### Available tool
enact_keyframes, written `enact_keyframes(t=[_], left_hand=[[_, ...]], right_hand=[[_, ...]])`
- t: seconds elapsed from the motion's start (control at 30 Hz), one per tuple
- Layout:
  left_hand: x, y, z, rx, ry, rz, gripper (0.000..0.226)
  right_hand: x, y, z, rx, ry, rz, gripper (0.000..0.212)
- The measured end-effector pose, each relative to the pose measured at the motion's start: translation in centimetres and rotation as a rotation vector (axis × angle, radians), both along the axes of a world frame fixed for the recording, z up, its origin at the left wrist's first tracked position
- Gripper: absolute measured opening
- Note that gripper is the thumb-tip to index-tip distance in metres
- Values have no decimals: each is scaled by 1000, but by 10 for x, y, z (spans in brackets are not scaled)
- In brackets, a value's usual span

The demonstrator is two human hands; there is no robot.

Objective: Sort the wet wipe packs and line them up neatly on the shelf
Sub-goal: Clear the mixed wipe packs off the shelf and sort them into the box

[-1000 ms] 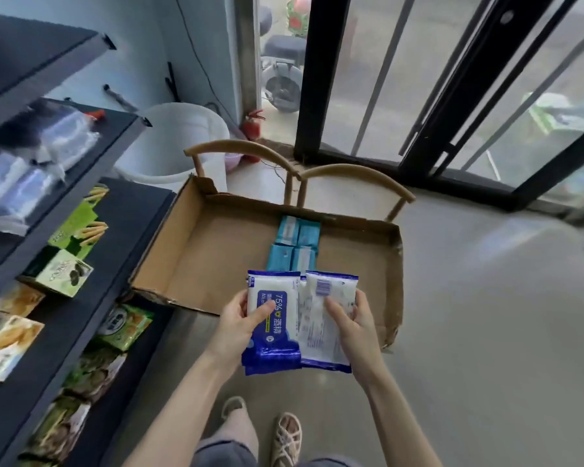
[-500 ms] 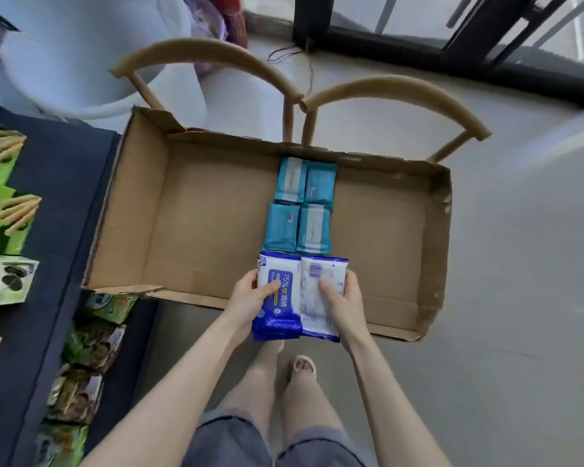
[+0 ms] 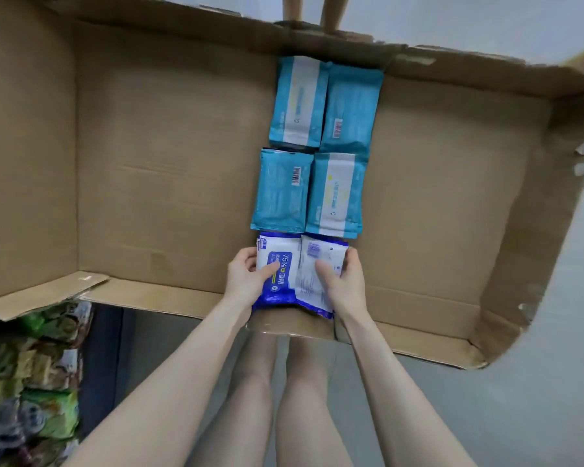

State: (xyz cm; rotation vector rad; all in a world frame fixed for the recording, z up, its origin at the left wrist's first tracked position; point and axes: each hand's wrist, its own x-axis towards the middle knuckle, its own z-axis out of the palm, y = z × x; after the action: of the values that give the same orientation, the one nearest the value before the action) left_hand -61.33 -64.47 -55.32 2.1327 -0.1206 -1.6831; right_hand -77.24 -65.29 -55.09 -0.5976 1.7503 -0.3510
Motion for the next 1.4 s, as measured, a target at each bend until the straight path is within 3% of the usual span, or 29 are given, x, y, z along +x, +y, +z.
enact_keyframes(t=[0.13, 0.23, 0.37, 0.5, 0.73, 0.9, 1.1, 1.27, 1.4], left_hand=[[-7, 13, -17, -64, -255, -216, 33], [-11, 22, -20, -115, -376, -319, 39], [-9, 25, -20, -133, -421, -391, 41], [0, 20, -5, -100, -395, -613, 41], [22, 19, 76, -149, -344, -842, 34], [42, 22, 189, -365, -485, -793, 32], [78, 69, 330, -630, -733, -543, 31], [110, 152, 397, -696, -916, -312, 30], [135, 233, 417, -660, -1002, -151, 30]], right_hand=[[-1, 11, -22, -83, 287, 217, 47], [3, 13, -25, -109, 374, 267, 52], [4, 12, -22, -108, 439, 367, 53], [0, 6, -4, -36, 474, 563, 48], [3, -2, 86, -156, 456, 847, 41], [22, -8, 189, -438, 429, 934, 35], [72, 1, 322, -808, 376, 1062, 33], [128, 42, 398, -1089, 287, 1132, 29], [175, 95, 421, -1210, 192, 1233, 27]])
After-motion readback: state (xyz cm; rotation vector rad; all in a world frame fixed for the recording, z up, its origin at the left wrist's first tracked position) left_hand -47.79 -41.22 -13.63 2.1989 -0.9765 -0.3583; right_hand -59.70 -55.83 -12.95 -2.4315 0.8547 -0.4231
